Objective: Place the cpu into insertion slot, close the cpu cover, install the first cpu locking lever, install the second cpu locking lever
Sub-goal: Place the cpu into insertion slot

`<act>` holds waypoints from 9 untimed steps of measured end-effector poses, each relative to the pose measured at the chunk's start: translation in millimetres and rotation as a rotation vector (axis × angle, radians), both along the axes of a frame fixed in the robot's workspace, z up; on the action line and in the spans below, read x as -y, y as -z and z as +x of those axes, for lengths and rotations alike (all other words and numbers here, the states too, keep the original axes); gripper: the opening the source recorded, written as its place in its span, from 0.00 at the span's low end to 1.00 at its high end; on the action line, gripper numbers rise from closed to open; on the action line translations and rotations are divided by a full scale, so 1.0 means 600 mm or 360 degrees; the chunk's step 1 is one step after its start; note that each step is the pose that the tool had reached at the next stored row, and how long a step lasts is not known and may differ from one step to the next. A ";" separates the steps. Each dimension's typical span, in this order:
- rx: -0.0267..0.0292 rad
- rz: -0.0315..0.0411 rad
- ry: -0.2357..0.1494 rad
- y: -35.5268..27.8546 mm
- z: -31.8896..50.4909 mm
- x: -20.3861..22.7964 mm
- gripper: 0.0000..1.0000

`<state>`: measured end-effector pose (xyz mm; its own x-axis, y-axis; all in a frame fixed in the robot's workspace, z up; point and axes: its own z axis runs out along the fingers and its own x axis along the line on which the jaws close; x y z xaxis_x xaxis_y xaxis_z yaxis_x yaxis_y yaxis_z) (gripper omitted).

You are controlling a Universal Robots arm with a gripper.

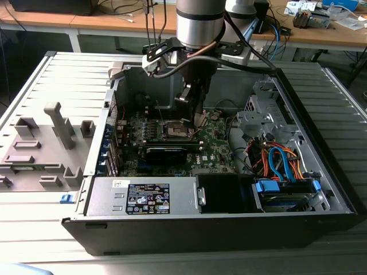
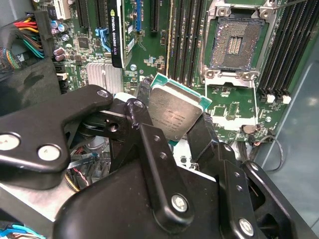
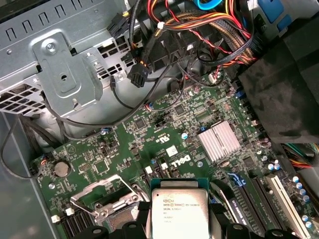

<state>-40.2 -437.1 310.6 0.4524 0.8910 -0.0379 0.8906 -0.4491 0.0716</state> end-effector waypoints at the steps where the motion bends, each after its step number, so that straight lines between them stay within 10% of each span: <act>1: 0.00000 0.0000 0.0001 0.000 0.000 0.0000 0.55; 9: 0.00000 0.0000 0.0009 0.001 0.000 0.0000 0.55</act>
